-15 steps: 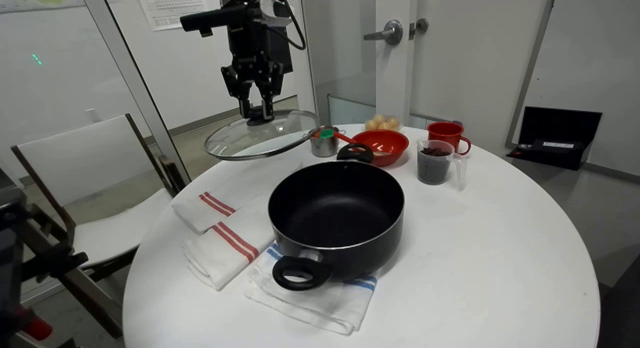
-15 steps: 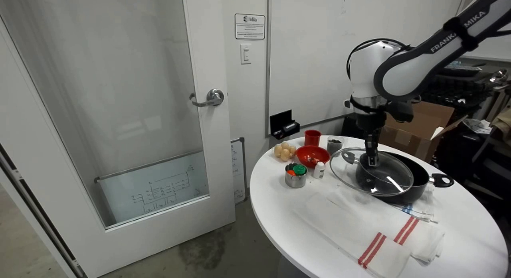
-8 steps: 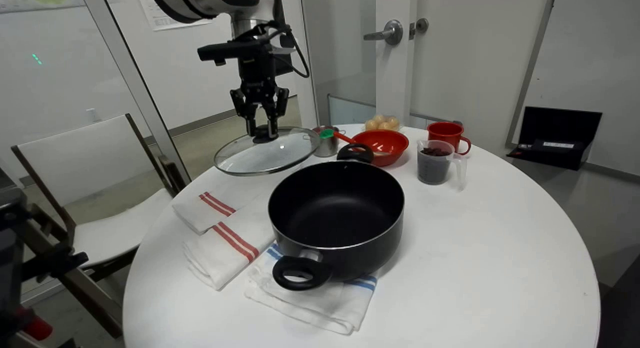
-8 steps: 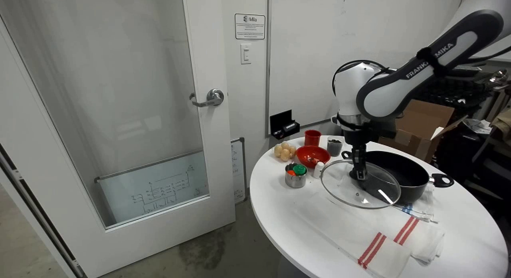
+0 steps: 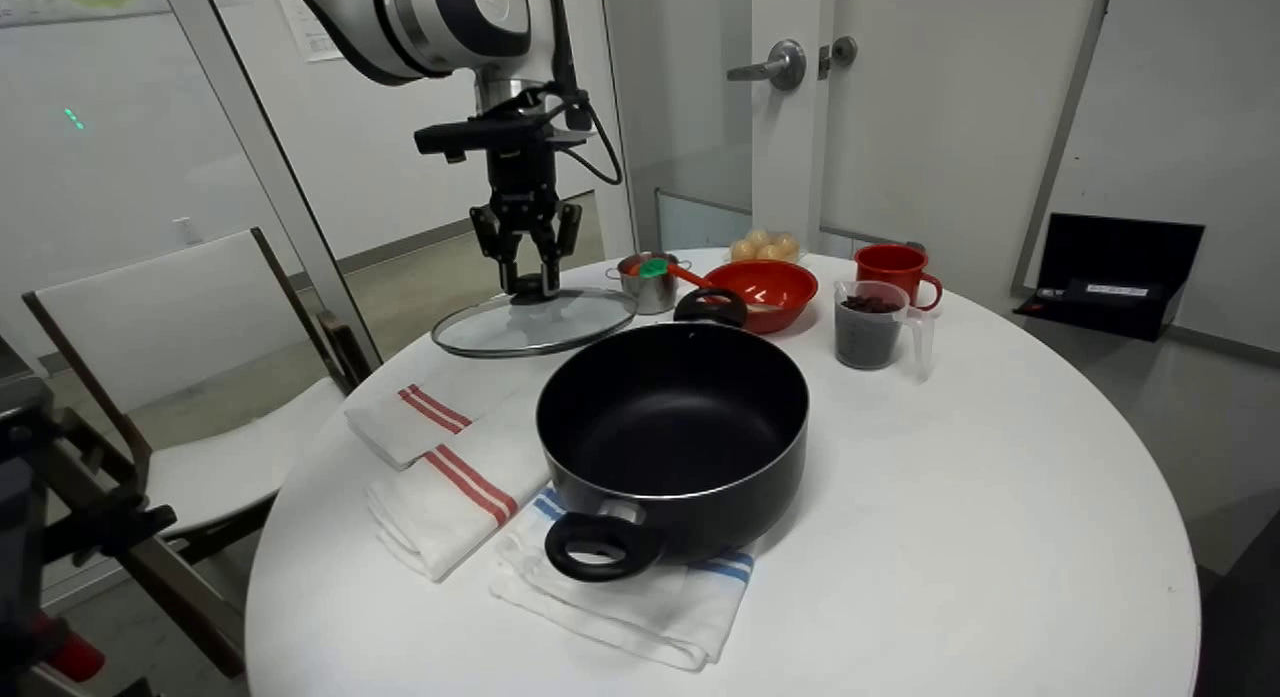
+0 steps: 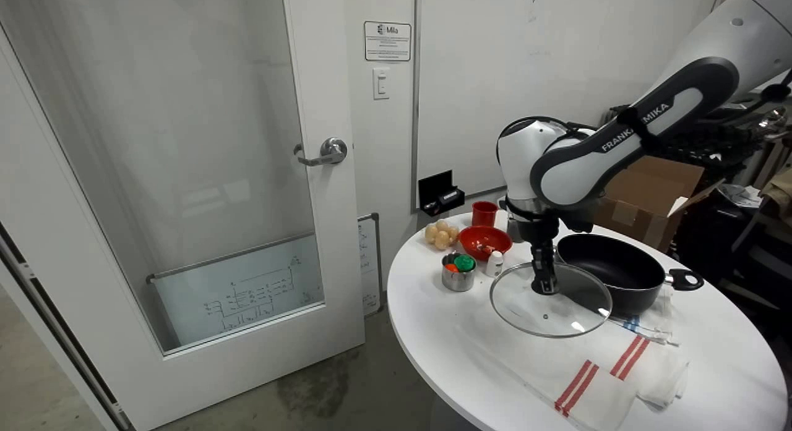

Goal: Remove the lid from the pot

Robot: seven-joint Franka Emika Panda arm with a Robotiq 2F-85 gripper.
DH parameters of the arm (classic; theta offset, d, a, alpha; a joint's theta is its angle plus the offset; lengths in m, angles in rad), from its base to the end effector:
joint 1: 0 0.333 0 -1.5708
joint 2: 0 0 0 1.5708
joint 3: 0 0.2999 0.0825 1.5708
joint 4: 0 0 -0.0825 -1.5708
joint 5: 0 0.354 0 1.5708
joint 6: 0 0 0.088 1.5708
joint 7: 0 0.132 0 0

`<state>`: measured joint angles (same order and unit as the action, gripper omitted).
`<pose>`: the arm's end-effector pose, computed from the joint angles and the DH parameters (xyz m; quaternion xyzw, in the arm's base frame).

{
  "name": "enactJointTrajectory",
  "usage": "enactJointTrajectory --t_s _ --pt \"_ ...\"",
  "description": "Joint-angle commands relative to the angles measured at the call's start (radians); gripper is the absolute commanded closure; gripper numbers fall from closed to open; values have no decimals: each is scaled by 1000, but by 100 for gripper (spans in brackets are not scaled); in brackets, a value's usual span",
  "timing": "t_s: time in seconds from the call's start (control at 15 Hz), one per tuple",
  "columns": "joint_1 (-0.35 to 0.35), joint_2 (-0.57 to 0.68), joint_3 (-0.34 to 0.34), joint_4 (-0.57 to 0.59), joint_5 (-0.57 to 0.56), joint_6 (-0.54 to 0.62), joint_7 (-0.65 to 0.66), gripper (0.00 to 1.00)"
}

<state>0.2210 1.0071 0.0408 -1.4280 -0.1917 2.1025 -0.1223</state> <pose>0.6136 0.1483 0.0551 0.9548 0.2417 -0.1598 0.0661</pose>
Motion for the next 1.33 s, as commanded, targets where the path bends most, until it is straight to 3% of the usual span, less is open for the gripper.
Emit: enactJointTrajectory --t_s 0.0,0.6,1.27 --pt "19 42 1 80 -16 -51 19 74" --pt "8 71 16 59 5 -5 12 74" --pt "-4 121 31 12 30 174 44 74"
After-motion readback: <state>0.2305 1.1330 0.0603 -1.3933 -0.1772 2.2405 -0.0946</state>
